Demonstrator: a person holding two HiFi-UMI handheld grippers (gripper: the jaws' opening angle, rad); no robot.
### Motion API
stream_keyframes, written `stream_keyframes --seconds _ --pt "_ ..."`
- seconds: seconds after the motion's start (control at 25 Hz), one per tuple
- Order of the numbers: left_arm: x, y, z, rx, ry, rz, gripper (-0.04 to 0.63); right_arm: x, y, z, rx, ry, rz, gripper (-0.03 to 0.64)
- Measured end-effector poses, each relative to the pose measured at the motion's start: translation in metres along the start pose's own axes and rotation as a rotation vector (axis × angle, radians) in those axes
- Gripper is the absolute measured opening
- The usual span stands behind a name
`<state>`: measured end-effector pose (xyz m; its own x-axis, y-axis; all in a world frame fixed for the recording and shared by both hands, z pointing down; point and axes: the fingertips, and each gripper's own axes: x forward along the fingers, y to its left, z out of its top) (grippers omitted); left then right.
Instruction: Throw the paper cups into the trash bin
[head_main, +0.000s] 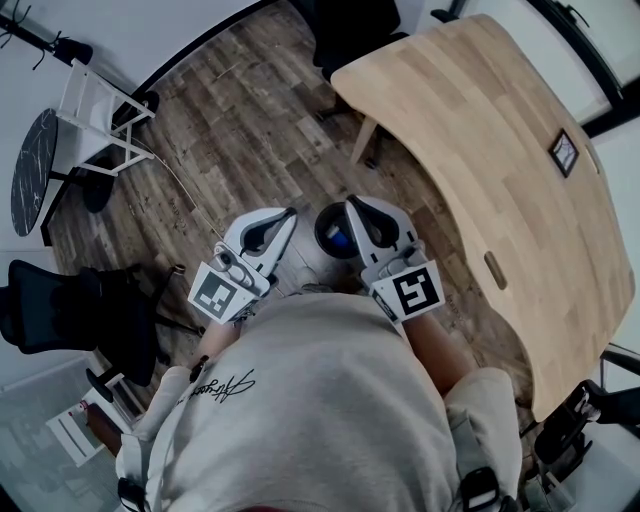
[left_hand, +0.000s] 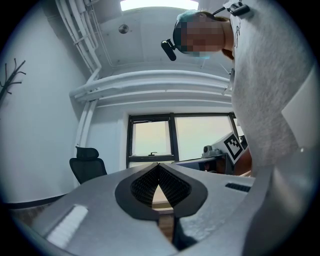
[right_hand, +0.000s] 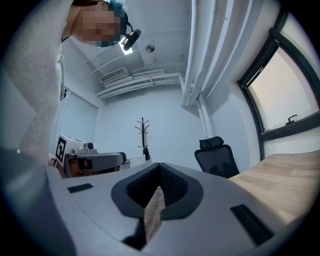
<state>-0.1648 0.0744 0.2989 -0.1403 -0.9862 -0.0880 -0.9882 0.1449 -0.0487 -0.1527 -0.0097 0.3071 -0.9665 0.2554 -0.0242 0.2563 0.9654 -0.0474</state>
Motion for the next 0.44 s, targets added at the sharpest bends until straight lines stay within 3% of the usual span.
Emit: stream_keyframes --seconds 0.24,0.44 --pt "-0.0007 0.0038 -0.0013 -0.004 0.015 0.007 0.003 0.0039 0.0052 -0.0024 0.004 0.019 0.017 0.011" --pt "0.0001 0.0079 0.0006 0.009 0.004 0.007 0.003 0.0104 0.0043 0.0037 -0.051 -0.010 0.021 0.010"
